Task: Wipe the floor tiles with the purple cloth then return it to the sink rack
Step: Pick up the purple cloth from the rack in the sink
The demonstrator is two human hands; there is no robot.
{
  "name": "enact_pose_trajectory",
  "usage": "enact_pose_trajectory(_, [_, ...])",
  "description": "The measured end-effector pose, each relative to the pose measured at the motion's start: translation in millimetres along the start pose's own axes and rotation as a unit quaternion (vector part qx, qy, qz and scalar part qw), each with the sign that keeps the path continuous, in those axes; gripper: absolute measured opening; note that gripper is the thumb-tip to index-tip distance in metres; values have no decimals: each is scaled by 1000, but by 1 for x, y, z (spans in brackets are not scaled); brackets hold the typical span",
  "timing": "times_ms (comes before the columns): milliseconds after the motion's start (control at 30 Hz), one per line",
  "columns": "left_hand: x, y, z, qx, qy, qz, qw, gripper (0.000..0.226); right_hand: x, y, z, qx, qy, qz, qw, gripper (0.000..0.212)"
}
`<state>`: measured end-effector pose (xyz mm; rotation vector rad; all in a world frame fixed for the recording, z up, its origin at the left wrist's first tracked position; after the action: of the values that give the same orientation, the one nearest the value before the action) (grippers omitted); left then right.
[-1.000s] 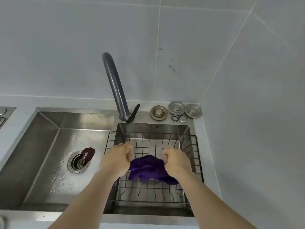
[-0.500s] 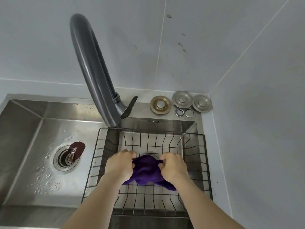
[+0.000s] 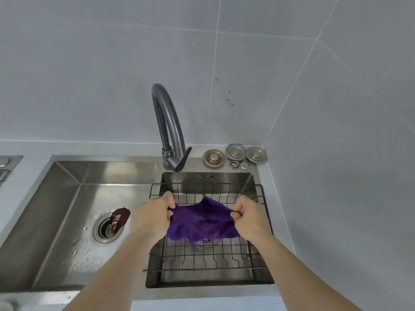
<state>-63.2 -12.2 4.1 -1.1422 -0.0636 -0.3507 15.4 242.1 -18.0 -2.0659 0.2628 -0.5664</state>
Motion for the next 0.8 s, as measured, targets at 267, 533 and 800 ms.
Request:
enact_pose_trajectory(267, [137, -129, 10, 50, 97, 170, 979, 17, 152, -113, -48, -46, -44, 193, 979, 16])
enact_pose_trajectory(533, [309, -224, 3, 65, 164, 276, 945, 21, 335, -174, -90, -93, -86, 309, 943, 6])
enact_pose_trajectory(800, [415, -263, 0, 70, 172, 315, 931, 29, 434, -193, -99, -115, -104, 327, 932, 4])
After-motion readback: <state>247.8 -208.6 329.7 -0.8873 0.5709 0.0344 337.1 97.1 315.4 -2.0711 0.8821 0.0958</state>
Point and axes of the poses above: each hand's wrist, its own x-axis away from the middle knuckle, its own y-axis out of the palm, z = x × y, the point moved 7 cm from there along -x, towards the middle knuckle, and after that the axes turned 6 degrees about x, right-handed, at the moved point
